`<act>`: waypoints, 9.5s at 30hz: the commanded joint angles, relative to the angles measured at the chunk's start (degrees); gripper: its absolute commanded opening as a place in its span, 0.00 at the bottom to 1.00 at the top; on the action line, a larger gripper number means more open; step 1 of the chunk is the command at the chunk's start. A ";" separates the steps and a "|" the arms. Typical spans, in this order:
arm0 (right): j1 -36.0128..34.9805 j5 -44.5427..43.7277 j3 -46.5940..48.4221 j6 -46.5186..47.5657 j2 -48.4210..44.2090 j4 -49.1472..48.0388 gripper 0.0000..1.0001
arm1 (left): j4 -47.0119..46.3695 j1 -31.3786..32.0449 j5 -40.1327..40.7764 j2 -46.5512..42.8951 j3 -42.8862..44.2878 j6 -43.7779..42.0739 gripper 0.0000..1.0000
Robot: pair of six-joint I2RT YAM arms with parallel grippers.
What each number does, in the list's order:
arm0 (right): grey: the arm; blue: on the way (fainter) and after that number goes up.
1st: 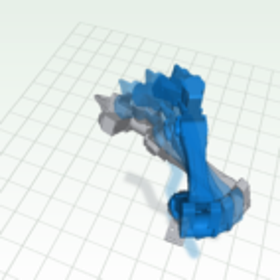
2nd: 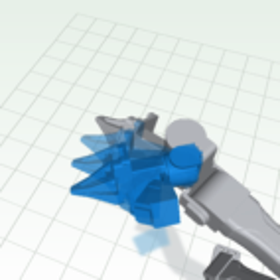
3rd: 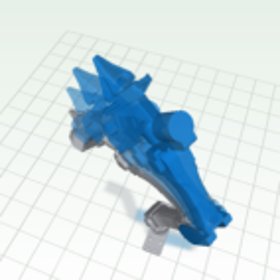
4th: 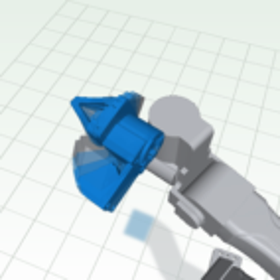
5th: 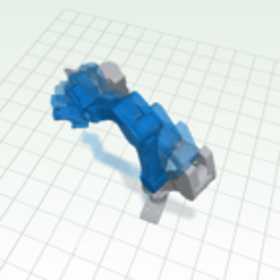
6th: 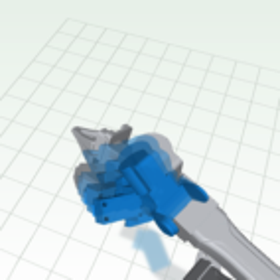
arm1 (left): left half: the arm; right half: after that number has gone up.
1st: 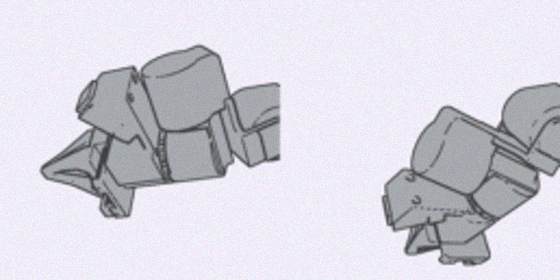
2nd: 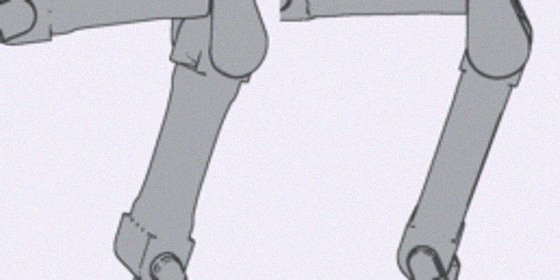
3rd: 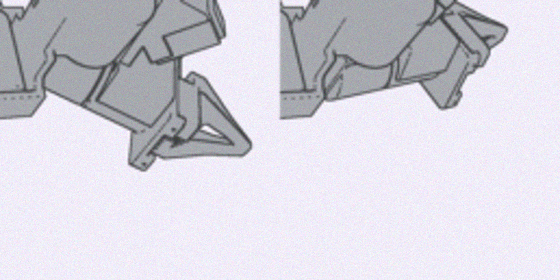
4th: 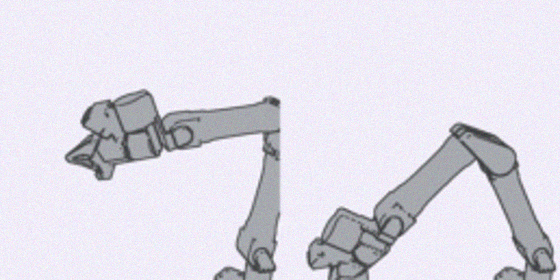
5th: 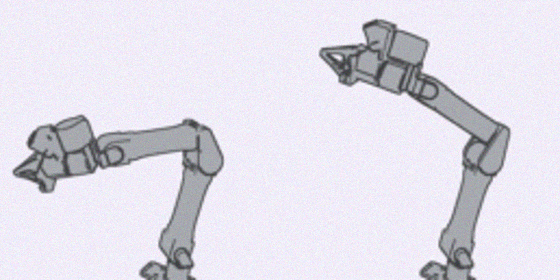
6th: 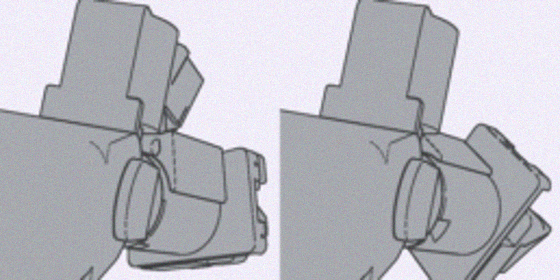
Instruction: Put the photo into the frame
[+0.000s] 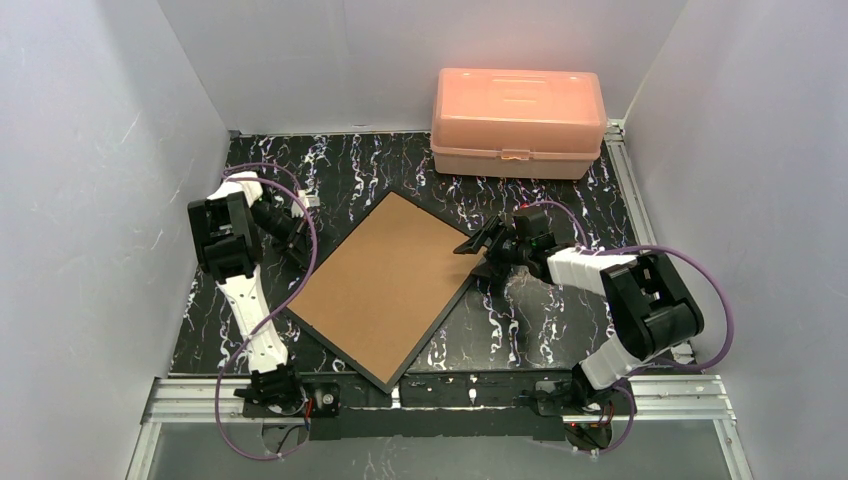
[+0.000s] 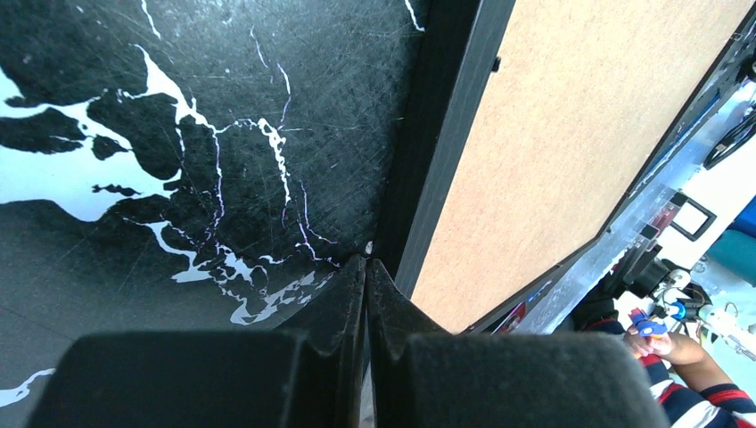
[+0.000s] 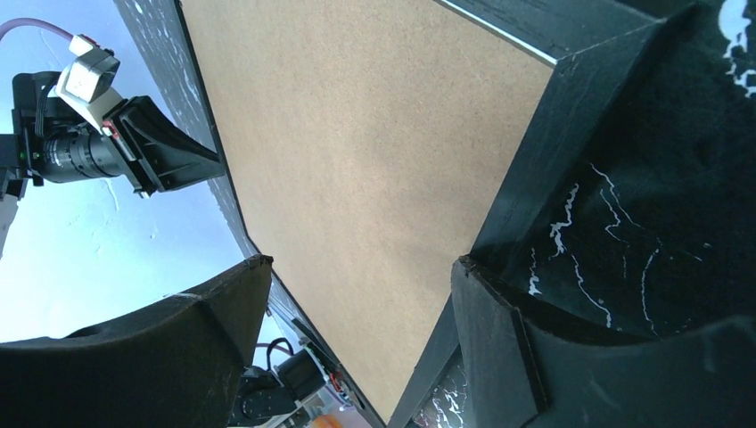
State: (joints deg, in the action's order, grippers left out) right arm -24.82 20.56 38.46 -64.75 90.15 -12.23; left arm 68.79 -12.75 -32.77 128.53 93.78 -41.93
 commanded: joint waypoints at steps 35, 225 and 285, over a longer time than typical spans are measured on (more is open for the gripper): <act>-1.36 -4.67 -1.22 1.23 6.00 2.51 0.79 | 1.07 3.17 -1.61 1.78 2.77 -1.02 0.17; -0.84 16.45 25.26 23.88 19.49 12.14 0.82 | -2.96 3.00 1.12 -6.94 -13.01 -4.03 0.00; -2.71 16.65 28.81 26.10 25.20 19.70 0.78 | -3.23 3.00 0.85 -6.63 -12.82 -4.56 0.00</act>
State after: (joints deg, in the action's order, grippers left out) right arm -26.76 40.27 66.19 -40.49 112.57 3.42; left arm 72.36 -10.00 -33.08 123.96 80.29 -44.53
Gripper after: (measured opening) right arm 0.773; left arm 0.008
